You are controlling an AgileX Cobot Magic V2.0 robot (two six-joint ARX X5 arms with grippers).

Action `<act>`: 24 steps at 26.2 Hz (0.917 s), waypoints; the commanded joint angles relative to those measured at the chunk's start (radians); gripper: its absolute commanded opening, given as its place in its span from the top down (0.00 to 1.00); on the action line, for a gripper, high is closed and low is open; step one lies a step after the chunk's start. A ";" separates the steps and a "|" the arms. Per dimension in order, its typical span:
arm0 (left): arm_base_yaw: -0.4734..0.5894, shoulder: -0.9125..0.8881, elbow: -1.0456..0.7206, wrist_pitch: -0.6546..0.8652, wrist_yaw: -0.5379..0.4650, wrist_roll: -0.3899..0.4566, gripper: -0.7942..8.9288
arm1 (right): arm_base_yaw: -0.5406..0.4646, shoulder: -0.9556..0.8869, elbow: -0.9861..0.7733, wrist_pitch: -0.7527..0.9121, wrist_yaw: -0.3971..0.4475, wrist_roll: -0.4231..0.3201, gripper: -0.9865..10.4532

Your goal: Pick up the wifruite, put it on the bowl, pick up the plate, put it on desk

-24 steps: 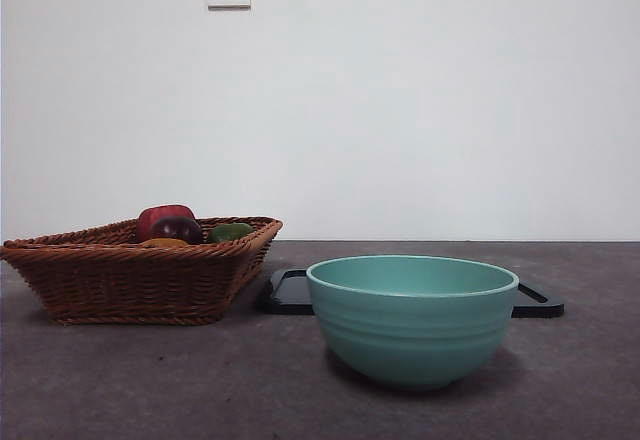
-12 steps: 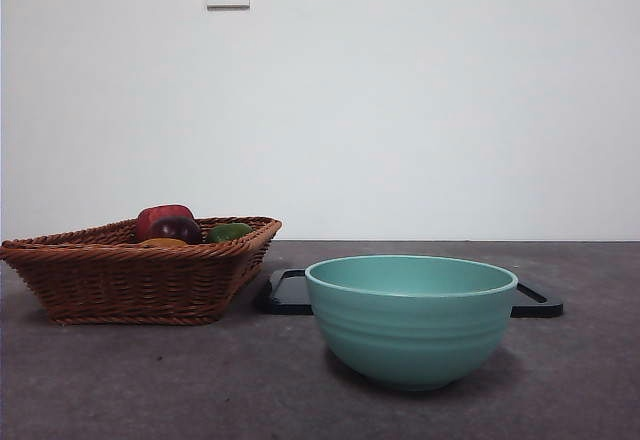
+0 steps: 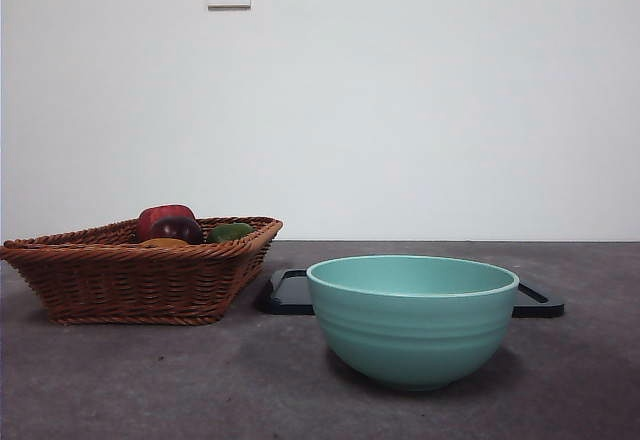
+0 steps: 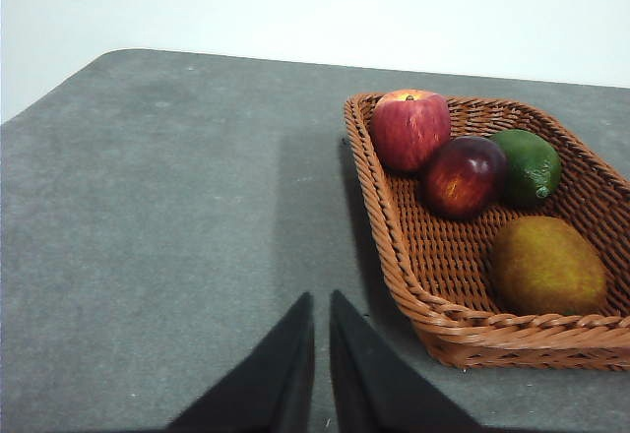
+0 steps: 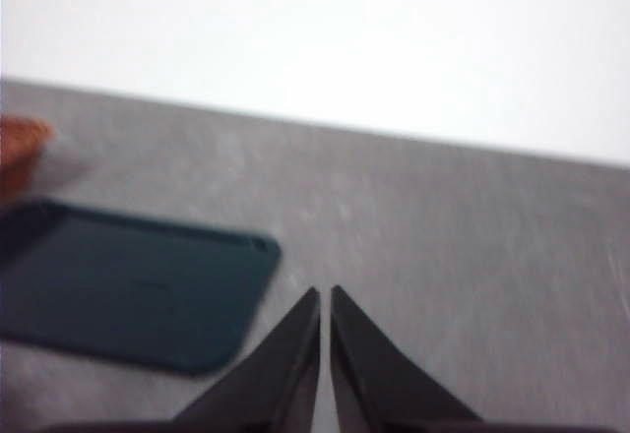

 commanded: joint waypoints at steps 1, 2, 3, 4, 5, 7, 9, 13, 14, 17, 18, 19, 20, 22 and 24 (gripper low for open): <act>-0.002 -0.003 -0.021 -0.006 -0.006 0.011 0.89 | 0.000 -0.036 -0.059 0.014 0.023 0.013 0.91; -0.002 -0.003 -0.021 -0.006 -0.006 0.011 0.89 | -0.001 -0.045 -0.075 0.013 0.026 0.017 0.91; -0.002 -0.003 -0.021 -0.006 -0.006 0.011 0.89 | -0.003 -0.053 -0.091 0.014 0.032 0.024 0.91; -0.002 -0.003 -0.021 -0.006 -0.006 0.011 0.89 | -0.005 -0.061 -0.106 0.015 0.045 0.034 0.91; -0.002 -0.003 -0.021 -0.006 -0.006 0.011 0.89 | -0.006 -0.063 -0.117 0.017 0.063 0.048 0.91; -0.002 -0.003 -0.021 -0.006 -0.006 0.011 0.89 | -0.010 -0.063 -0.136 -0.005 0.108 0.084 0.91; -0.002 -0.003 -0.021 -0.006 -0.006 0.011 0.89 | -0.013 -0.063 -0.136 -0.005 0.133 0.077 0.91; -0.002 -0.003 -0.021 -0.006 -0.006 0.011 0.89 | -0.018 -0.063 -0.136 -0.004 0.148 0.061 0.91; -0.002 -0.003 -0.021 -0.006 -0.006 0.011 0.89 | -0.018 -0.063 -0.136 -0.003 0.148 0.061 0.91; -0.002 -0.003 -0.021 -0.006 -0.006 0.011 0.89 | -0.018 -0.063 -0.136 0.012 0.146 0.062 0.91; -0.002 -0.003 -0.021 -0.006 -0.006 0.011 0.89 | -0.018 -0.063 -0.136 0.018 0.146 0.062 0.91; -0.002 -0.003 -0.021 -0.006 -0.006 0.011 0.89 | -0.018 -0.063 -0.135 0.021 0.146 0.062 0.91; -0.002 -0.003 -0.021 -0.006 -0.006 0.011 0.89 | -0.018 -0.063 -0.135 0.021 0.146 0.062 0.91; -0.002 -0.003 -0.021 -0.006 -0.006 0.011 0.89 | -0.018 -0.063 -0.135 0.021 0.146 0.062 0.91; -0.002 -0.003 -0.021 -0.006 -0.006 0.011 0.89 | -0.018 -0.063 -0.135 0.021 0.146 0.062 0.91</act>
